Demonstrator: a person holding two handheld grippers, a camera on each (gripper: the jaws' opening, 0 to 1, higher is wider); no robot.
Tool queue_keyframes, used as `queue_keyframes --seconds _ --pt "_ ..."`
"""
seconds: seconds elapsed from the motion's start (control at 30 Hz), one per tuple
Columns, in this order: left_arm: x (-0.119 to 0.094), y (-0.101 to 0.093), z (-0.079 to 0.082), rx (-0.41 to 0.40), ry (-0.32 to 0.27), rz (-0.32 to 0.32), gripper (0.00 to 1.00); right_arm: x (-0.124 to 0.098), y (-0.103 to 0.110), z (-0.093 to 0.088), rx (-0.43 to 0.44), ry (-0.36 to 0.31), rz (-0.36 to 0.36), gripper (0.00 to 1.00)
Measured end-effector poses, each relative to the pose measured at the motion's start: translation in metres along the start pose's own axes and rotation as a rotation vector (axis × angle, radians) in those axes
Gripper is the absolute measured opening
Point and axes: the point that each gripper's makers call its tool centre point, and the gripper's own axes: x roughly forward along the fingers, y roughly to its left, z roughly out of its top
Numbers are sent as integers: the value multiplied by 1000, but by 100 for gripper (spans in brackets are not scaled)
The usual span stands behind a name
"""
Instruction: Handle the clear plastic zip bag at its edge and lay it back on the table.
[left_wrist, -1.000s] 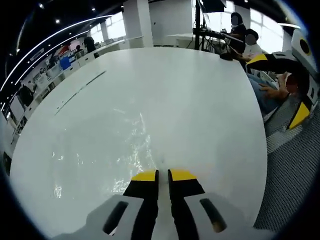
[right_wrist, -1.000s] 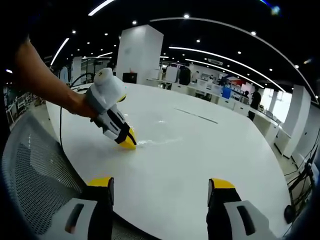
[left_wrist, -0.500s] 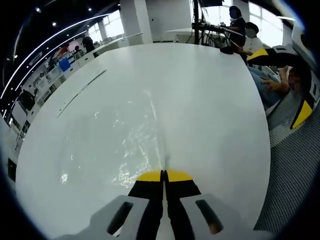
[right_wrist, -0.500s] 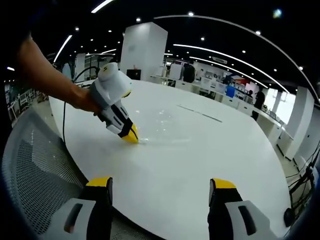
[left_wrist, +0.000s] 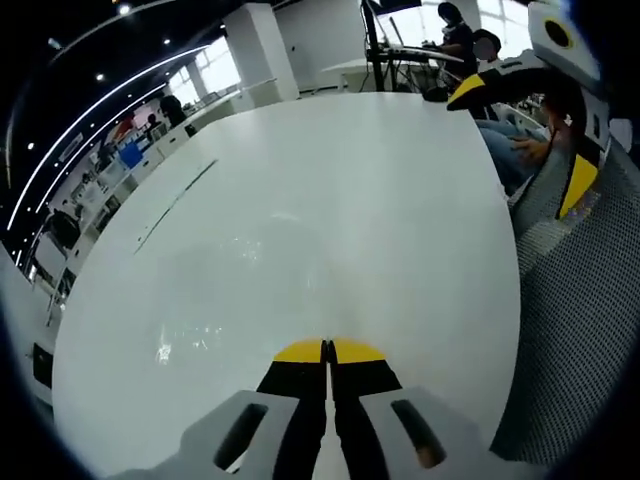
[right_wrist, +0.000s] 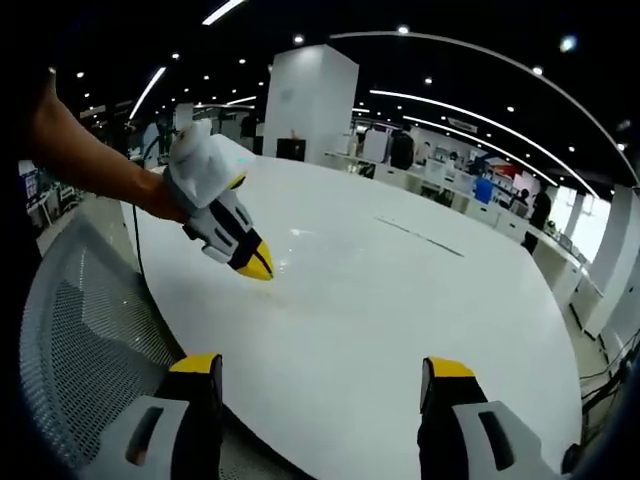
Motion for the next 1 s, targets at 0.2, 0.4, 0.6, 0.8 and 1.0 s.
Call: queue_keyframes --seconds 0.2,0.4,0.6,0.8,1.0 --pt "-26 -1 9 59 -32 20 0 2 2 18 -62 -24 28 74" --pt "-39 -8 11 110 -25 7 0 7 4 29 -130 -33 52 66" --pt "-47 -14 6 162 -13 -9 0 12 4 32 -177 -25 66 60" --pt "-51 -24 5 209 2 -43 0 18 6 36 -239 -25 91 52" --pt "-58 -34 10 283 -9 -78 0 26 13 38 -290 -14 131 41"
